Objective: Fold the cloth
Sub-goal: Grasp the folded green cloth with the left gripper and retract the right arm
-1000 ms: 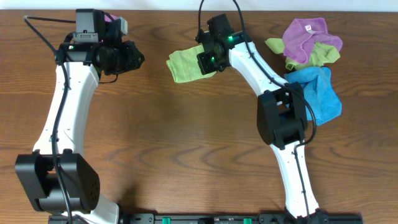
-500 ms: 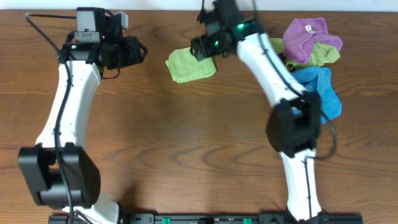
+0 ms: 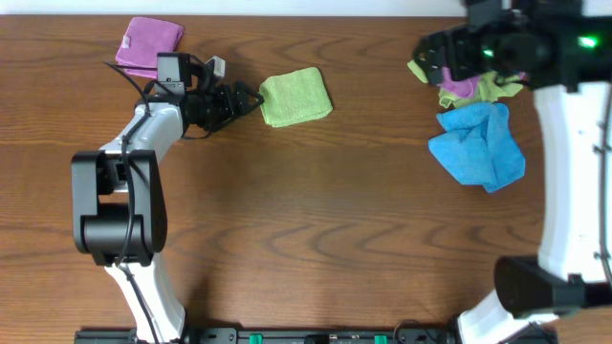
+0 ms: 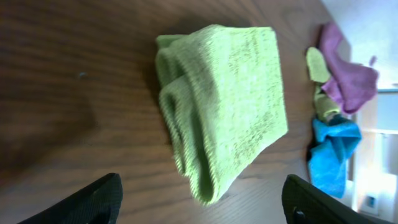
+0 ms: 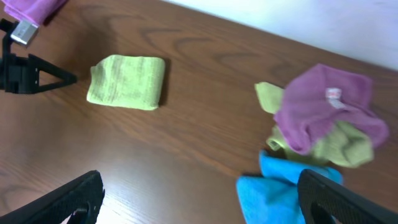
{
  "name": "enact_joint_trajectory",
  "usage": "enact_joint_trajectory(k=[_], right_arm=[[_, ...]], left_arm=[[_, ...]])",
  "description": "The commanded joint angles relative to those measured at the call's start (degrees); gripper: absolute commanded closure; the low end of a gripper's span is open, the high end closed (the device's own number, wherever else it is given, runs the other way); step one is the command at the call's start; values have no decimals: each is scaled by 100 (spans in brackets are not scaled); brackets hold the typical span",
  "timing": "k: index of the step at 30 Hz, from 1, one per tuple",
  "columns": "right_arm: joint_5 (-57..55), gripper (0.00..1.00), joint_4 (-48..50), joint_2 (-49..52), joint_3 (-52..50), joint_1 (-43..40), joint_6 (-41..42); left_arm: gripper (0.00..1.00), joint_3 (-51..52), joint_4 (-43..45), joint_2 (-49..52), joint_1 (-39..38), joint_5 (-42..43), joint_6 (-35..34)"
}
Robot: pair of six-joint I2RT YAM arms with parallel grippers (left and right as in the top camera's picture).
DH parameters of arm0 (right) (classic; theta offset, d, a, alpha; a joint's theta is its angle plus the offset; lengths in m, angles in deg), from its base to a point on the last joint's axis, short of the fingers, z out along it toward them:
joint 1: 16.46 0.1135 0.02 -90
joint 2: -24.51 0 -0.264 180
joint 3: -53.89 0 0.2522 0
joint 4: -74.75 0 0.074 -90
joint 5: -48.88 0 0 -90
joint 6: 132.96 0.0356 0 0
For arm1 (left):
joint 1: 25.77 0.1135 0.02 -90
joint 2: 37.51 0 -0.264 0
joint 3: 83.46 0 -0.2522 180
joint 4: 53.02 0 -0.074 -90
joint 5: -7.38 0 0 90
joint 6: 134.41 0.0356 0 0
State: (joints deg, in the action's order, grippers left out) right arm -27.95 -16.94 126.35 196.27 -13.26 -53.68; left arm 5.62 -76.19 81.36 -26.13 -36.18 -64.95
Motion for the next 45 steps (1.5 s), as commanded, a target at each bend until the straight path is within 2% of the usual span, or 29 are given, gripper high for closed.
enact_joint_trajectory(k=[1, 9, 13, 19, 21, 24, 28, 30, 32, 39, 45], right_arm=[[-33, 1, -157, -284, 37, -254, -245], [59, 1, -553, -372, 17, -516, -308], [81, 1, -870, -444, 15, -501, -306], [-166, 1, -1274, -1453, -46, -422, -306], [-595, 1, -1294, -2159, -420, -420, -299], [-1449, 1, -892, -3685, -2031, -448, -256], [-1617, 1, 208, -5204, -4044, -479, 208], [-1617, 1, 664, -5665, -4588, -479, 448], [-1646, 1, 780, -5882, -4883, -479, 485], [-1585, 1, 225, -5720, -5136, -479, 916], [-1552, 1, 291, -5709, -5136, -479, 942]], left_arm=[[14, -17, 238, 341, -87, 299, -490], [9, -17, 658, 752, -433, 433, -973], [6, -17, 671, 780, -697, 68, -1095], [8, -17, 798, 949, -802, -79, -1292], [10, -20, 885, 1040, -802, -98, -1351], [11, -20, 933, 1091, -796, -103, -1377], [11, -22, 975, 1088, -787, -140, -1377], [11, -22, 970, 1088, -780, -214, -1377], [11, -22, 951, 1088, -769, -400, -1379], [9, -22, 1014, 1088, -772, -1259, -1401], [7, -22, 1016, 1108, -804, -1384, -1423]])
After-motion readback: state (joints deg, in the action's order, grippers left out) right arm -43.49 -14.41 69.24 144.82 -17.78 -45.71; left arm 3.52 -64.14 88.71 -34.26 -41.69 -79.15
